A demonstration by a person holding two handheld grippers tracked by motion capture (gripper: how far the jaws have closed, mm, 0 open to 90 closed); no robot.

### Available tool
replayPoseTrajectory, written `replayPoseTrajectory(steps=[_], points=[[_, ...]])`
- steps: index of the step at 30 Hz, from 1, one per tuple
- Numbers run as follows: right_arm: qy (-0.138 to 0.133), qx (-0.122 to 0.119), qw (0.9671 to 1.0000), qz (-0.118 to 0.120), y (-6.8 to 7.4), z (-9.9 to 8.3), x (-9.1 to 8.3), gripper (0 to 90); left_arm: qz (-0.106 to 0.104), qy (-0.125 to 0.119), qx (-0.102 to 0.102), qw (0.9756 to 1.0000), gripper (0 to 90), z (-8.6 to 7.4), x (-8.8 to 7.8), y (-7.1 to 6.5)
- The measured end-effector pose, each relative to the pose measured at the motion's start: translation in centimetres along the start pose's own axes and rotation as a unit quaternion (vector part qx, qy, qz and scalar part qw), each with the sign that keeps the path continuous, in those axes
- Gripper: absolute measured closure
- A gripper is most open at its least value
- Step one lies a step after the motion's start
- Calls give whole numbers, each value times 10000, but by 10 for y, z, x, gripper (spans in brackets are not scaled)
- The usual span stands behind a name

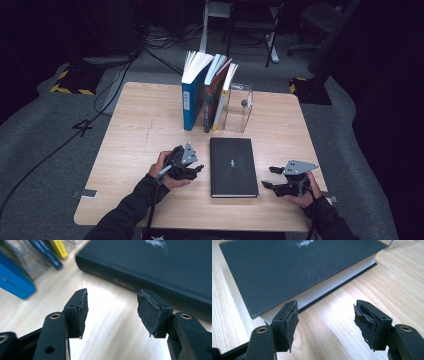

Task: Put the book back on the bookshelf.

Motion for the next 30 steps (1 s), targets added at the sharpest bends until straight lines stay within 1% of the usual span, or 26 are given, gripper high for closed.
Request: replayPoseTrajectory(steps=[1, 2, 3, 5, 7, 9, 10, 11, 12, 14, 15, 16, 17, 19, 20, 21, 23, 25, 27, 30], points=[[43, 11, 10000, 36, 0, -2, 1, 358, -47, 6, -24, 10000, 409, -3, -1, -2], [76, 21, 10000, 49, 0, -2, 2, 357, -151, 21, -56, 9999, 401, -8, -2, -5], [148, 8, 9999, 74, 0, -5, 4, 356, -151, 21, -56, 9999, 389, -8, -2, -5], [199, 6, 9998, 94, 0, -6, 6, 355, -275, 71, -109, 9995, 377, -16, -4, -10], [301, -6, 9994, 160, 2, -9, 10, 353, -342, 107, -71, 9993, 357, -22, -6, -16], [344, -34, 9991, 262, 4, -10, 13, 352, -525, 119, -79, 9985, 346, -27, -9, -24], [407, -81, 9986, 326, 6, -10, 16, 351, -610, 150, -32, 9980, 337, -30, -10, -27], [440, -127, 9982, 382, 8, -11, 17, 348, -689, 170, -32, 9975, 327, -32, -11, -29], [438, -173, 9980, 413, 9, -10, 19, 348, -778, 175, -23, 9968, 317, -34, -12, -32], [377, -234, 9980, 457, 12, -9, 21, 348, -876, 244, -12, 9959, 309, -39, -14, -36], [324, -242, 9977, 542, 14, -9, 22, 348, -899, 287, -17, 9955, 292, -41, -15, -38], [303, -249, 9975, 588, 15, -8, 23, 352, -968, 328, -51, 9948, 274, -45, -16, -40], [310, -310, 9976, 544, 16, -8, 23, 354, -1023, 333, -63, 9942, 270, -47, -18, -41], [257, -316, 9976, 556, 15, -8, 22, 354, -1075, 417, 5, 9933, 258, -51, -19, -42], [205, -338, 9979, 521, 16, -8, 22, 355, -1104, 464, 29, 9928, 249, -53, -20, -42], [182, -379, 9978, 510, 16, -8, 22, 361, -1063, 468, 33, 9932, 244, -54, -20, -41], [78, -421, 9976, 536, 18, -7, 21, 380, -1103, 436, -21, 9929, 242, -57, -21, -38], [19, -466, 9974, 551, 20, -5, 21, 380, -1138, 370, -47, 9928, 242, -58, -21, -35], [-42, -445, 9973, 579, 22, -2, 22, 379, -1053, 320, 30, 9939, 242, -61, -22, -33], [-62, -429, 9973, 596, 23, -1, 23, 377, -1062, 234, 18, 9941, 237, -63, -22, -33]])
Point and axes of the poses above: each handheld gripper's, and its own axes: x roughly forward along the jaws, z roughly out of its top, y roughly to its left, the point moved 5 cm from there along x, roughly forward along the jaws, and after that the axes turned 12 degrees about z, right-handed, at the moved point
